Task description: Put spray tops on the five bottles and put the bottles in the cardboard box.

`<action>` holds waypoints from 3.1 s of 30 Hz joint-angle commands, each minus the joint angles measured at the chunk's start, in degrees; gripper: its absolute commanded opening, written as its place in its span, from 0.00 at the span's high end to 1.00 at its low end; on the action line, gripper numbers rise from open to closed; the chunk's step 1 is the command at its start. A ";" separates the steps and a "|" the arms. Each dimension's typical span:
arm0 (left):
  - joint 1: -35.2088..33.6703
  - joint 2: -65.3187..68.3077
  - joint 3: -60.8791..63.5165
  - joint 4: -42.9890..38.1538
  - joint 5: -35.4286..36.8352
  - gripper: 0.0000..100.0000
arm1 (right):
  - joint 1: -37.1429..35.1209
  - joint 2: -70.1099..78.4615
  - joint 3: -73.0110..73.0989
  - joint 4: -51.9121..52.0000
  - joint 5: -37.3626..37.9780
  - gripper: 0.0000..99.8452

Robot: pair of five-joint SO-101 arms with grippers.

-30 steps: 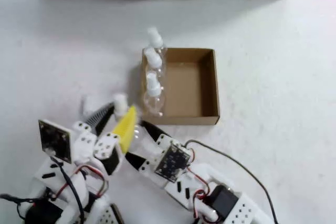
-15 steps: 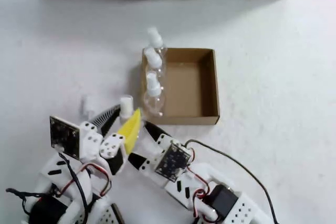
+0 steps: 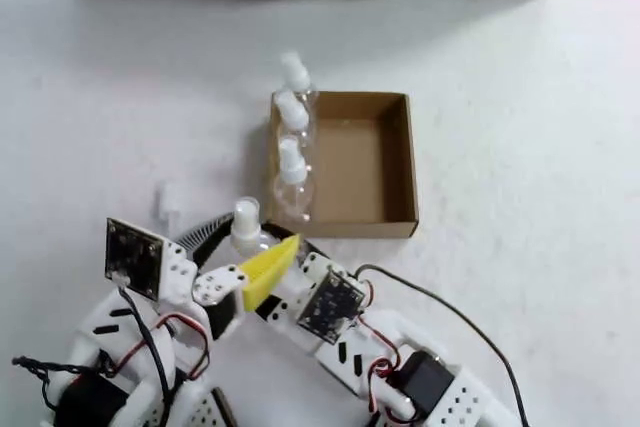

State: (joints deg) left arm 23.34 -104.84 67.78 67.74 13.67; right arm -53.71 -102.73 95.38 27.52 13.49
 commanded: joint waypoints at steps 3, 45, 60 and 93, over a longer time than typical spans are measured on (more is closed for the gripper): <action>0.22 -0.22 -9.32 4.75 0.44 0.72 | 6.73 -0.57 0.18 -1.36 -0.62 0.99; 27.65 -0.22 8.79 -20.40 -7.30 0.98 | 35.38 8.75 -22.42 -7.16 -16.44 0.99; 27.47 -0.04 24.88 -41.85 -7.30 0.98 | 23.52 19.82 -40.97 16.22 -21.36 0.99; -15.43 -0.13 26.64 -19.43 -7.38 0.98 | 42.33 36.62 -49.93 24.57 -12.75 0.99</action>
State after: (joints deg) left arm 18.95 -103.96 95.03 45.23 6.99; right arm -14.07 -71.52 44.92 59.08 -0.04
